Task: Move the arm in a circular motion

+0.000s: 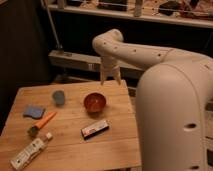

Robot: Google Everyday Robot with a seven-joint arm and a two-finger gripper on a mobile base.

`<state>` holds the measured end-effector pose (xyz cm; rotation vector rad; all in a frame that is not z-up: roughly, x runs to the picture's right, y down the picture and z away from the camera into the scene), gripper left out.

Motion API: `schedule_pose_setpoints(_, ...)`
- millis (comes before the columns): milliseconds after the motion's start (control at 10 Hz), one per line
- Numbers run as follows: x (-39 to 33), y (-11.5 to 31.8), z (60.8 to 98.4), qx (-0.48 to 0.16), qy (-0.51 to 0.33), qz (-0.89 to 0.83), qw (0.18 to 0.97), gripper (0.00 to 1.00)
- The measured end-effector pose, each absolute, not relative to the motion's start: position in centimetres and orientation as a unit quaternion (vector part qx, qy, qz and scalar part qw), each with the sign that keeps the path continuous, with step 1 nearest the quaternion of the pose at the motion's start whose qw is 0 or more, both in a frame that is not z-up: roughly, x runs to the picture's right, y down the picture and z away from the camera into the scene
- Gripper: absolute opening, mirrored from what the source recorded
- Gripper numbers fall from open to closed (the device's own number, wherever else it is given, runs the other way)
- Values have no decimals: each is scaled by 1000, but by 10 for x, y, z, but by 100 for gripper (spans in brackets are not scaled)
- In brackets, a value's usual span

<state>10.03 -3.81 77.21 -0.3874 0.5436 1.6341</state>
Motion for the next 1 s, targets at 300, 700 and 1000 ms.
schedule_pose_setpoints(300,202,-5,736,-128,267,755,586,65)
schedule_pose_setpoints(700,202,79,667,-124,299,727,606,65)
schedule_pose_setpoints(1000,100,152,616,-190,286,647,681,65)
